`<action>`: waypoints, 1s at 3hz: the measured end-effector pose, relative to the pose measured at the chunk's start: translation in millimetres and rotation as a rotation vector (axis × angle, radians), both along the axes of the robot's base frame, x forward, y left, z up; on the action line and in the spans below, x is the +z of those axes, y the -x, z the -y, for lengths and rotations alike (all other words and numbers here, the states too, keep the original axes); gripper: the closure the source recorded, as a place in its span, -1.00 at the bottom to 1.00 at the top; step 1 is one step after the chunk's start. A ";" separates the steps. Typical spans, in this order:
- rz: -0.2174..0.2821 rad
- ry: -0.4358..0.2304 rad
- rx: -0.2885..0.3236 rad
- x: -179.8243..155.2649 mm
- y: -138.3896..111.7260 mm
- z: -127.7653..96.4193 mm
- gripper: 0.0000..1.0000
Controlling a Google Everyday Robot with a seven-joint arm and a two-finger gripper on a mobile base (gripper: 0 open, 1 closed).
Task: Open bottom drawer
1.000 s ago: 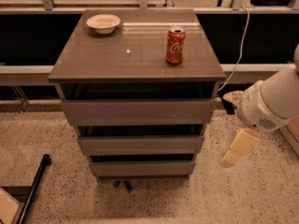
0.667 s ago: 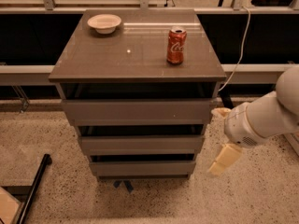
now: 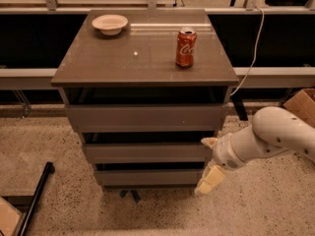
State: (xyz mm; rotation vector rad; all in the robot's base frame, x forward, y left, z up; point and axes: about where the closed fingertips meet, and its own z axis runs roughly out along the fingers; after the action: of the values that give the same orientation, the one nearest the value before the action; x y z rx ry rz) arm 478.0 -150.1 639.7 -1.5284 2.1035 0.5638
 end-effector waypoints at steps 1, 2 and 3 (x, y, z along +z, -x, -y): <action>-0.053 -0.028 0.008 -29.9 1.1 -5.8 -1.00; -0.030 -0.052 -0.015 -43.1 -1.9 -11.9 -1.00; 0.004 -0.059 -0.029 -81.2 -17.1 -20.5 -1.00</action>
Offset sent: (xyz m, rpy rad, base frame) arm 0.0079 0.0189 -0.0622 0.0898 -0.0125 -0.0607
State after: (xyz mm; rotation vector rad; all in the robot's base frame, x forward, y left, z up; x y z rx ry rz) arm 495.1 -129.6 558.4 -1.4630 2.0840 0.6064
